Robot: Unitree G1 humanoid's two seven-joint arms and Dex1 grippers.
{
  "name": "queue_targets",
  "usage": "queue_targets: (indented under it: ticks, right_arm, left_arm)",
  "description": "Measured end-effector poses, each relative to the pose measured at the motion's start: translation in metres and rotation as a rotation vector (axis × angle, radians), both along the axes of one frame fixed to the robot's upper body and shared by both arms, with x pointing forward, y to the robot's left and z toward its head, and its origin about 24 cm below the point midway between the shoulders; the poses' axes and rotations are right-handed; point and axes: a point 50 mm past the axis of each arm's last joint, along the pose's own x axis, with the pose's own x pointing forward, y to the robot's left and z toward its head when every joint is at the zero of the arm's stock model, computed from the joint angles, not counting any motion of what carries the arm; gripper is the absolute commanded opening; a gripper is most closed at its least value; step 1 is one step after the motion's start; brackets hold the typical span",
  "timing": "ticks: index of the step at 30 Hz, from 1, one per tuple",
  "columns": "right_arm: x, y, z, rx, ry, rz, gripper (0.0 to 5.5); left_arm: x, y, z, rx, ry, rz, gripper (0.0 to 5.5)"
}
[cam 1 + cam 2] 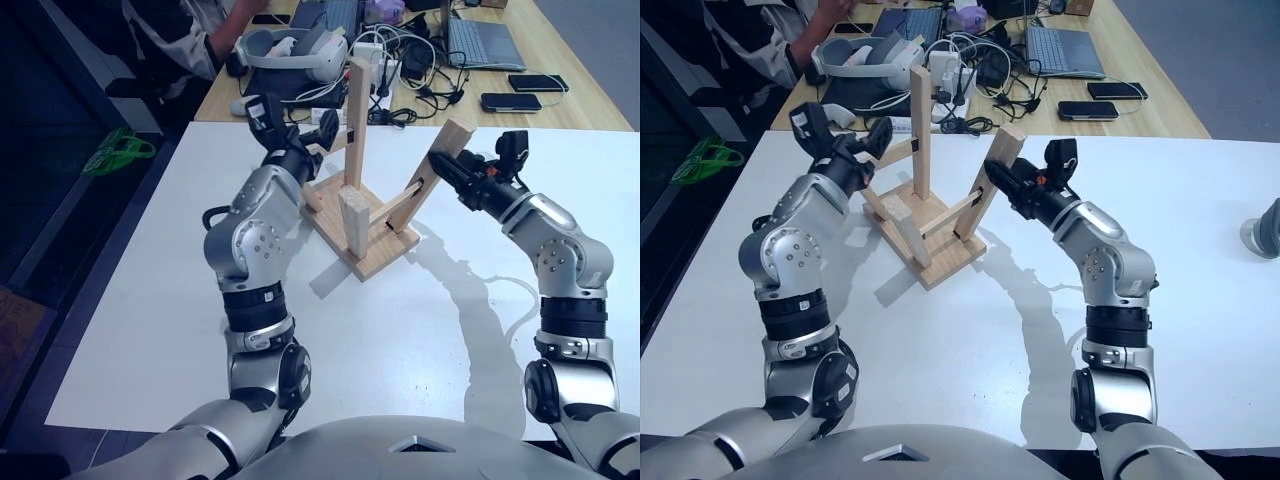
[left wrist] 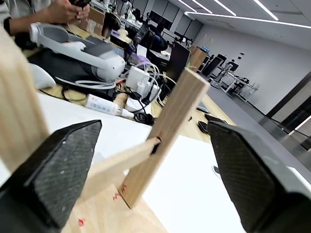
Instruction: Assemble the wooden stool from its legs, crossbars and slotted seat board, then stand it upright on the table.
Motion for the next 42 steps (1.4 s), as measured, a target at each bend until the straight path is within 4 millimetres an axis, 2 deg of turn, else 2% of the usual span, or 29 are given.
queue_targets:
  ticks: [3,6,8,11,13,15,18,19,20,23,25,26,28,29,33,38,42]
  right_arm:
    - [-0.009,-0.011,0.022,0.076,-0.042,0.038,2.68]
    - [-0.012,-0.011,0.041,0.136,-0.084,0.087,2.68]
    - [-0.009,-0.017,0.057,0.197,-0.127,0.062,2.68]
    - [0.005,-0.030,0.084,0.317,-0.190,-0.066,2.68]
    - [0.011,-0.024,0.091,0.342,-0.197,-0.071,2.68]
    - [0.019,-0.010,0.098,0.332,-0.193,-0.039,2.68]
    - [0.035,0.013,0.139,0.268,-0.269,-0.013,2.68]
    - [0.038,0.020,0.150,0.214,-0.293,-0.012,2.68]
    - [0.042,0.024,0.152,0.171,-0.296,-0.023,2.68]
    - [0.055,0.024,0.139,0.078,-0.241,-0.061,2.68]
    - [0.057,0.023,0.125,0.048,-0.203,-0.069,2.68]
    - [0.057,0.023,0.112,0.024,-0.156,-0.053,2.68]
    - [0.051,0.026,0.062,-0.067,0.017,0.007,2.68]
    - [0.043,0.028,0.046,-0.102,0.059,0.051,2.68]
    - [0.022,0.036,0.040,-0.192,0.036,0.153,2.68]
    - [0.021,0.037,0.040,-0.167,0.035,0.138,2.68]
    - [0.031,0.034,0.041,-0.012,0.063,0.022,2.68]
  left_arm:
    - [0.003,0.012,0.012,0.010,-0.038,0.024,4.05]
    - [0.004,0.019,0.018,0.024,-0.054,0.041,4.05]
    - [0.004,0.019,0.019,0.026,-0.056,0.039,4.05]
    - [0.002,0.023,0.022,0.048,-0.061,0.043,4.05]
    - [0.002,0.025,0.023,0.051,-0.064,0.044,4.05]
    - [0.003,0.025,0.026,0.051,-0.073,0.047,4.05]
    - [-0.001,0.031,0.037,0.067,-0.161,0.128,4.05]
    - [-0.004,0.034,0.042,0.118,-0.204,0.182,4.05]
    - [-0.008,0.035,0.042,0.155,-0.226,0.219,4.05]
    - [-0.017,0.040,0.024,0.185,-0.194,0.328,4.05]
    - [-0.020,0.037,0.021,0.185,-0.193,0.350,4.05]
    - [-0.020,0.036,0.022,0.184,-0.198,0.354,4.05]
    - [-0.020,0.035,0.023,0.184,-0.206,0.364,4.05]
    - [-0.019,0.034,0.022,0.181,-0.204,0.365,4.05]
    - [-0.017,0.028,0.021,0.171,-0.200,0.348,4.05]
    - [-0.015,0.028,0.018,0.136,-0.178,0.346,4.05]
    - [-0.014,0.041,0.013,0.110,-0.149,0.385,4.05]
